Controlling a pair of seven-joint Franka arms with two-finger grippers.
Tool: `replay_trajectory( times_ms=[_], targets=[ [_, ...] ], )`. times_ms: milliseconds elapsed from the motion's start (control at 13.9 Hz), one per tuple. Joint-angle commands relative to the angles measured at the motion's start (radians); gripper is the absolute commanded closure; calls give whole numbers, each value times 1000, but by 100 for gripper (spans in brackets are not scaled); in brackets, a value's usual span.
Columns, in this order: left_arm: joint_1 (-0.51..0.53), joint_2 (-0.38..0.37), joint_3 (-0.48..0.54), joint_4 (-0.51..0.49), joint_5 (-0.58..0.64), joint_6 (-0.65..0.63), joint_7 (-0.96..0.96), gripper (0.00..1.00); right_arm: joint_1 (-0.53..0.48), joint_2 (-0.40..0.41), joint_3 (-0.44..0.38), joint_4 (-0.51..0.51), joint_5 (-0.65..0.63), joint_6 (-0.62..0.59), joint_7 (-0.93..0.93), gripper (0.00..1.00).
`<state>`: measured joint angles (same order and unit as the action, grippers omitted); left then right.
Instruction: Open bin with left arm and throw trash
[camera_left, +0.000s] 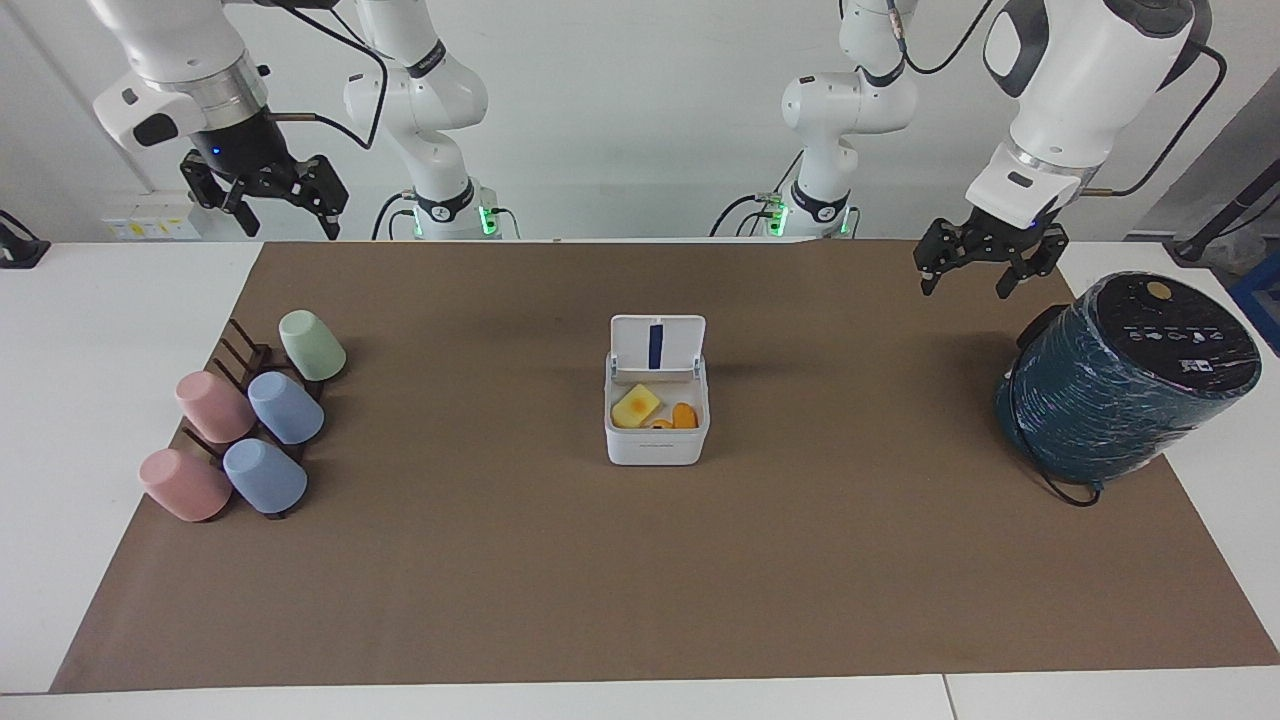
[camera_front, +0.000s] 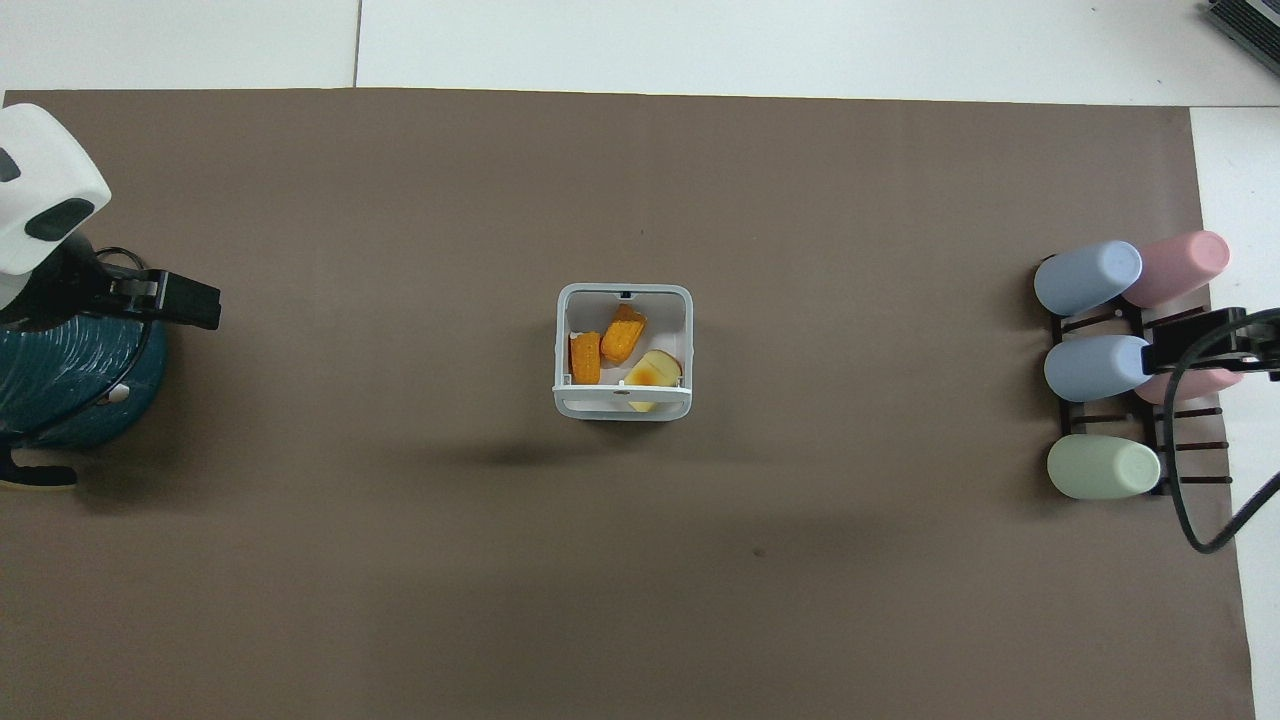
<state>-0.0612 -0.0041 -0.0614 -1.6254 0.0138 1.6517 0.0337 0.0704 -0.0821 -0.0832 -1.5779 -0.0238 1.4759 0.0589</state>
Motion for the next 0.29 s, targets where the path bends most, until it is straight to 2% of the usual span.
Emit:
replay_trajectory(
  times_ms=[0, 216],
  targets=[
    [-2, -33, 3, -39, -9, 19, -5, 0, -4, -19, 3, -16, 1, -3, -7, 0],
    [-2, -33, 3, -39, -9, 14, -3, 0, -4, -19, 3, -16, 1, -3, -7, 0]
  ],
)
